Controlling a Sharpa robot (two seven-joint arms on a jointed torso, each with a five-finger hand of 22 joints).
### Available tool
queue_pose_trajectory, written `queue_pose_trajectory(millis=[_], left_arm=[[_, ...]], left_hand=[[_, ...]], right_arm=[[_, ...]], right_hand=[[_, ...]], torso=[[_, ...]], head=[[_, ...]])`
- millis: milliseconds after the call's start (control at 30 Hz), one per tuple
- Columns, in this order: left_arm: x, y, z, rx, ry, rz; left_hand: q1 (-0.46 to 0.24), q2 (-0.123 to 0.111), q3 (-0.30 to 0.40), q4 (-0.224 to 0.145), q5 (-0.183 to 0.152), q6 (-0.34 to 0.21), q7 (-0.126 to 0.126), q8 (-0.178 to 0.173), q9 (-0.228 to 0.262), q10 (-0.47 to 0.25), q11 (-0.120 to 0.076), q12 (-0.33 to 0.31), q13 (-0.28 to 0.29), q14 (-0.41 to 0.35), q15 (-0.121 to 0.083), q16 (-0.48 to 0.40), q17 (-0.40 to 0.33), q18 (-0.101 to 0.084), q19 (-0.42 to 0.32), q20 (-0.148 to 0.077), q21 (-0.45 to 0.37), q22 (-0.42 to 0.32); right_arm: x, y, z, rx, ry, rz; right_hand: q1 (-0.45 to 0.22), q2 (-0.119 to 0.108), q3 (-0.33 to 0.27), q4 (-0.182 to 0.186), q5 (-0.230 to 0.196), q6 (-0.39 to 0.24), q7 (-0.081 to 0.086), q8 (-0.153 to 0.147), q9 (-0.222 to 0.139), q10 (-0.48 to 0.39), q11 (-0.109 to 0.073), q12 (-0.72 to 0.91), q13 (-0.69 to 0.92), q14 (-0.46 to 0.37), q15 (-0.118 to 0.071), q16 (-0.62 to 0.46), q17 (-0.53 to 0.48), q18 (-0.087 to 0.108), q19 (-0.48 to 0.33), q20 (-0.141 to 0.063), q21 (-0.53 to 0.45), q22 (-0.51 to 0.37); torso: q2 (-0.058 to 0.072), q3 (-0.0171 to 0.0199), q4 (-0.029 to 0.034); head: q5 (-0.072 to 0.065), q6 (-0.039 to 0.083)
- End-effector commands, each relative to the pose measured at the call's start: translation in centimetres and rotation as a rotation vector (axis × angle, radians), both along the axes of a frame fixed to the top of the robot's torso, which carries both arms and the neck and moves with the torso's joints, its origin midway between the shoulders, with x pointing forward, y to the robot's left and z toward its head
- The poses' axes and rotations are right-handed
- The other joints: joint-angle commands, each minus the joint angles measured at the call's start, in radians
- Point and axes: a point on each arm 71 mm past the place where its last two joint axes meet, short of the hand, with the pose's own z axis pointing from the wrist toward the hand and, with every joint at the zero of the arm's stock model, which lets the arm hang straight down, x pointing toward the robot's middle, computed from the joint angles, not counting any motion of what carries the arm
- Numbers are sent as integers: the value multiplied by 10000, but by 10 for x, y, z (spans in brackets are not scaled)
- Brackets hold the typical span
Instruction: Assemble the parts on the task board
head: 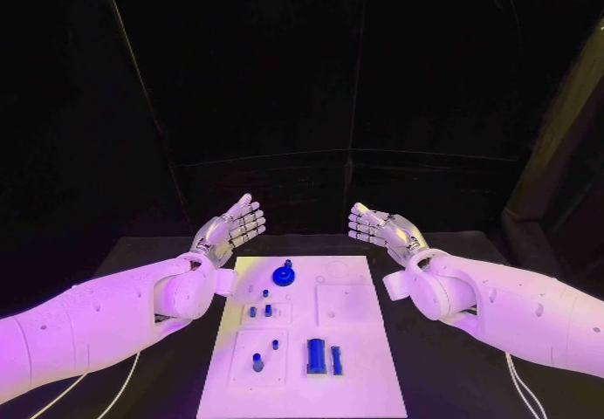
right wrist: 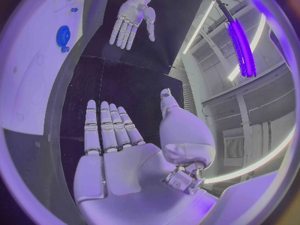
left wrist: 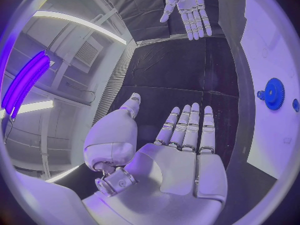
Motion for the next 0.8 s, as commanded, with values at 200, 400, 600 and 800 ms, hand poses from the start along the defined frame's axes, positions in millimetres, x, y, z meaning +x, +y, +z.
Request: queue_pose_trajectory(millis=[200,400,600,800], left_arm=[[-24,-23,14,1419,-549,1534],[-39,-35,23,1736,-768,2021],[-44,-39,27,1842,-855,2201],[-44,-39,27,1845,-856,2205]], left_hand=[[-3044,32,-722,69,-76,-2344,-560,-125,-59,-2439,-975,-707,-56,-2325,-554,-1231,-943,-481,-1980,-653,-446,-1252],[-3881,32,-904,69,-76,-2990,-560,-125,-59,-3113,-975,-707,-56,-2965,-554,-1231,-943,-1236,-2516,-1453,-446,-1252],[-4467,32,-1606,69,-76,-3441,-560,-125,-59,-3574,-975,-707,-56,-3413,-554,-1231,-943,-1236,-2890,-1453,-446,-1252],[-4981,32,-1606,69,-76,-3833,-560,-125,-59,-3988,-975,-707,-56,-3805,-554,-1231,-943,-1236,-3218,-1453,-446,-1252]], right_arm=[[-26,3,17,523,-327,-2387],[-38,7,22,623,-288,-2822],[-39,7,23,631,-283,-2864],[-39,7,23,631,-283,-2864]], right_hand=[[-3276,-91,63,394,-237,-2375,-1031,-76,-95,-2754,-460,-113,-63,-2894,-134,-82,-127,-457,-2549,-1159,-671,-106],[-4177,-91,63,394,-237,-3026,-1031,-76,-95,-3505,-460,-113,-63,-3690,-134,-82,-127,-1157,-3248,-1159,-1493,-106],[-4794,-91,63,394,-237,-3476,-1031,-76,-95,-4019,-460,-113,-63,-4231,-134,-82,-127,-1157,-3737,-1159,-1493,-106],[-5352,-91,63,394,-237,-3883,-1031,-76,-95,-4487,-460,-113,-63,-4728,-134,-82,-127,-1157,-4173,-1159,-1493,-106]], torso=[[23,73,156],[23,73,156],[23,73,156],[23,73,156]], head=[[-4,66],[-4,66],[-4,66],[-4,66]])
